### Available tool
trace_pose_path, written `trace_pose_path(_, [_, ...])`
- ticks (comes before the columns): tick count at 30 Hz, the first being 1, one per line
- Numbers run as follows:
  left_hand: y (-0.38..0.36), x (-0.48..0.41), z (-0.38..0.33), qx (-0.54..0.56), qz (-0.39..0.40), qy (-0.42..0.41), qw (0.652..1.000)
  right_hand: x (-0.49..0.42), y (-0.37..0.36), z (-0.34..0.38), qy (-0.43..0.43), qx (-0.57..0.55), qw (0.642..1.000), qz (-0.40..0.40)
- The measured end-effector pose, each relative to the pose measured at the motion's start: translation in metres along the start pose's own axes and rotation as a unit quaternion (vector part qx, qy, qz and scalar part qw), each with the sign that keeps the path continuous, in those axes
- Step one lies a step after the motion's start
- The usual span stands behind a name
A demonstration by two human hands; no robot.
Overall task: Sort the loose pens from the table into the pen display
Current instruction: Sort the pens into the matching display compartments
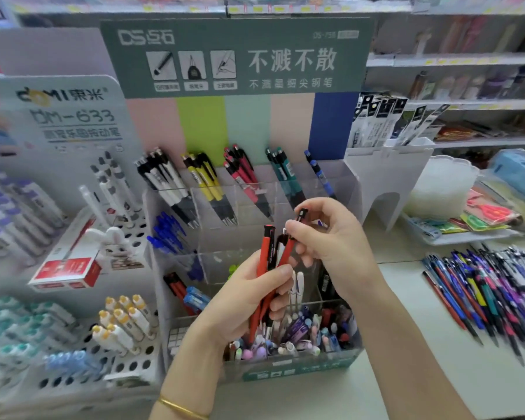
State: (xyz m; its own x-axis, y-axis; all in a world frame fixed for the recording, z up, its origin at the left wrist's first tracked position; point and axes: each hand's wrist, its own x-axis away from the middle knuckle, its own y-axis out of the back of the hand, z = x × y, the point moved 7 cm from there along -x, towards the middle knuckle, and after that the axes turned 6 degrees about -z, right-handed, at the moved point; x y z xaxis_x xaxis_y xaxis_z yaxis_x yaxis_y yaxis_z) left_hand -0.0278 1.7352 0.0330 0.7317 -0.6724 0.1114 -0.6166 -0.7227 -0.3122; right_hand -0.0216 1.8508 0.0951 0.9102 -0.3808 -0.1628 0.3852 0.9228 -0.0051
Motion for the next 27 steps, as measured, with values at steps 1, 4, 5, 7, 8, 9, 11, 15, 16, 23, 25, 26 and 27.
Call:
trace_pose_path(1, [0.005, 0.004, 0.0, -0.019, -0.015, 0.003, 1.0, 0.002, -0.005, 0.0, -0.005, -0.008, 1.0, 0.012])
trace_pose_path(4, [0.016, 0.018, -0.001, -0.086, -0.033, 0.003, 0.996, 0.011, -0.034, -0.002, -0.018, 0.024, 0.994, 0.106])
trace_pose_path(5, [0.02, 0.025, -0.001, -0.104, -0.039, 0.0, 0.994, 0.015, -0.044, -0.003, -0.019, 0.049, 0.989, 0.138])
trace_pose_path(7, [0.031, 0.039, 0.002, -0.113, -0.069, -0.002, 0.991, 0.023, -0.063, -0.005, -0.005, 0.105, 0.978, 0.181])
trace_pose_path(8, [0.037, 0.047, 0.004, -0.112, -0.089, 0.003, 0.99, 0.027, -0.073, -0.007, 0.005, 0.126, 0.973, 0.195])
trace_pose_path(9, [0.044, 0.055, 0.007, -0.108, -0.107, 0.011, 0.988, 0.03, -0.082, -0.01, 0.01, 0.135, 0.97, 0.203])
trace_pose_path(11, [0.054, 0.068, 0.012, -0.091, -0.134, 0.028, 0.986, 0.036, -0.097, -0.017, -0.004, 0.101, 0.974, 0.205])
trace_pose_path(15, [0.086, 0.094, 0.018, -0.108, -0.206, 0.049, 0.971, 0.032, -0.11, -0.026, -0.042, -0.009, 0.99, 0.132])
trace_pose_path(16, [0.095, 0.101, 0.019, -0.111, -0.226, 0.05, 0.966, 0.027, -0.11, -0.025, -0.039, -0.026, 0.994, 0.101])
trace_pose_path(23, [0.131, 0.13, 0.022, -0.075, -0.32, 0.02, 0.944, 0.018, -0.108, -0.004, 0.077, -0.024, 0.994, -0.075])
trace_pose_path(25, [0.133, 0.134, 0.02, -0.041, -0.325, 0.01, 0.945, 0.022, -0.109, 0.002, 0.119, -0.01, 0.987, -0.105])
trace_pose_path(26, [0.134, 0.135, 0.018, -0.03, -0.322, 0.001, 0.946, 0.024, -0.109, 0.005, 0.139, 0.004, 0.983, -0.117])
trace_pose_path(27, [0.135, 0.136, 0.016, -0.019, -0.318, -0.01, 0.948, 0.024, -0.111, 0.007, 0.159, 0.032, 0.98, -0.118])
